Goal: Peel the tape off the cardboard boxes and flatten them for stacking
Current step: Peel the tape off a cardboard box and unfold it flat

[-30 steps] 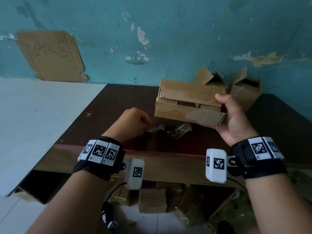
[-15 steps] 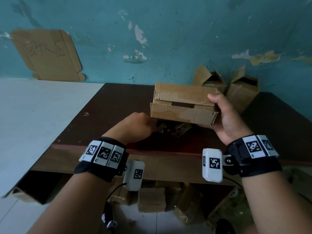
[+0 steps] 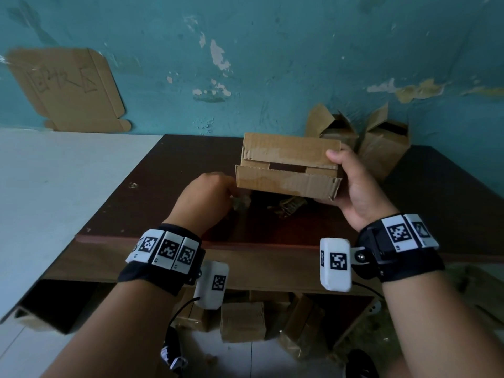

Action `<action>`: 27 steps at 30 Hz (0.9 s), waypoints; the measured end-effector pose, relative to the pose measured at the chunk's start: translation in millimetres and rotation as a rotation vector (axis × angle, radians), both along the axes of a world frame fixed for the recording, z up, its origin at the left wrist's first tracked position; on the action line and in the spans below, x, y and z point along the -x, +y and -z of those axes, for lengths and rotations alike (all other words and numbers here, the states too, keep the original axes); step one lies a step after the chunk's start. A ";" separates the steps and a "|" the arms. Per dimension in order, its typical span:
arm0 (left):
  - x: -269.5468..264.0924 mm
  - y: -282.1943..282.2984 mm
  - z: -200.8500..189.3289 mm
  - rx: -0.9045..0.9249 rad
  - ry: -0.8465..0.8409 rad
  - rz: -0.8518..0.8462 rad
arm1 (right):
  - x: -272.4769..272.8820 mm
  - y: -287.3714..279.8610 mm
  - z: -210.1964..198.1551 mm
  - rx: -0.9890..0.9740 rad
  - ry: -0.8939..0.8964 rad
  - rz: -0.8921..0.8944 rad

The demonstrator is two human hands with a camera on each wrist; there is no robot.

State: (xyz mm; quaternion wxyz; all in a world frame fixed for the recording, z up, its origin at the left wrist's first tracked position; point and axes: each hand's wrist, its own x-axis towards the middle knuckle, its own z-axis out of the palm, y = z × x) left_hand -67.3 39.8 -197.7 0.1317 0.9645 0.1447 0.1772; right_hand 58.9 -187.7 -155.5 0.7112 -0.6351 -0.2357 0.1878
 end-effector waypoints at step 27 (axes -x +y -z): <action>2.1 -21.4 -8.5 0.023 0.160 0.013 | 5.4 -12.9 1.8 0.006 0.033 0.061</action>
